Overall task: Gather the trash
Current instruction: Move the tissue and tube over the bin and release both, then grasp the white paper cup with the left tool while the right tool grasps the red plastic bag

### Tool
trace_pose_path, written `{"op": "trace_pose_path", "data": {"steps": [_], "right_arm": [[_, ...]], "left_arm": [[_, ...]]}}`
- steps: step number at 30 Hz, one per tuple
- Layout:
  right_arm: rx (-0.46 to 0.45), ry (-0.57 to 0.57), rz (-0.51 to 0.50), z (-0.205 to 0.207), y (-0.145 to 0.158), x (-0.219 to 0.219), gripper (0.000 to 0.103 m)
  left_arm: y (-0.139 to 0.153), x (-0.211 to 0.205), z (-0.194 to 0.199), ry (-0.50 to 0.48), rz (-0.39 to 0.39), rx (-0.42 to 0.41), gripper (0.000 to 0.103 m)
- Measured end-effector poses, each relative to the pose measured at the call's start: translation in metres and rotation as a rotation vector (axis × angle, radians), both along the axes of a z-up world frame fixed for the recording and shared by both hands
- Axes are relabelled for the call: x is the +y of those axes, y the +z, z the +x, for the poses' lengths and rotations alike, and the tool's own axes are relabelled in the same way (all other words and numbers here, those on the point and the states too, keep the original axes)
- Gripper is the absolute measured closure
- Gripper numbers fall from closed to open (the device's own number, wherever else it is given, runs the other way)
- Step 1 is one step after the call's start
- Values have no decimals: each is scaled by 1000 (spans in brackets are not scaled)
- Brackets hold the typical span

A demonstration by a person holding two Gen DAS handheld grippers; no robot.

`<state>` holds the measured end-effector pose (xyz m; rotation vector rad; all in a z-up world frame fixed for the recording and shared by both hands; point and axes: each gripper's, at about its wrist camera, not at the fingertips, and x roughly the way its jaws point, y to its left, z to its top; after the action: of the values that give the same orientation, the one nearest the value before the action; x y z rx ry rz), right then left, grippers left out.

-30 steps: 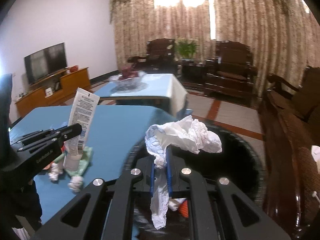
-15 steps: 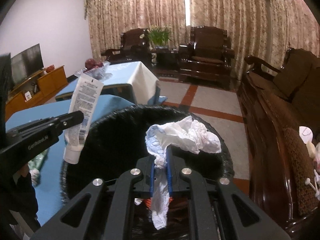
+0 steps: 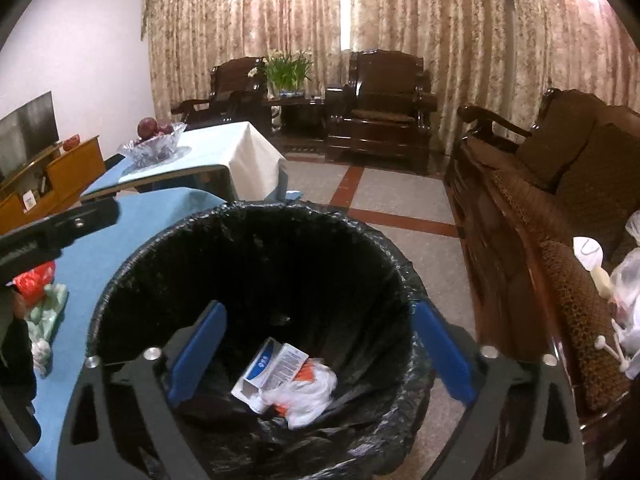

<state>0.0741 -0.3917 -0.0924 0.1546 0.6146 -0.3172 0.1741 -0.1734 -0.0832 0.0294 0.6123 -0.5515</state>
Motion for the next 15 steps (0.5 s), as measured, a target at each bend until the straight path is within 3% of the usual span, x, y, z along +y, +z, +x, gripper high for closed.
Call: {"op": "trace_pose_path", "data": {"steps": [6, 15], "right_arm": [[-56, 31, 25, 1, 19, 35, 6], [-100, 169, 54, 17, 35, 122, 6]], "left_arm": [[13, 55, -16, 94, 23, -52, 19], [24, 175, -35, 305, 80, -70, 14]]}}
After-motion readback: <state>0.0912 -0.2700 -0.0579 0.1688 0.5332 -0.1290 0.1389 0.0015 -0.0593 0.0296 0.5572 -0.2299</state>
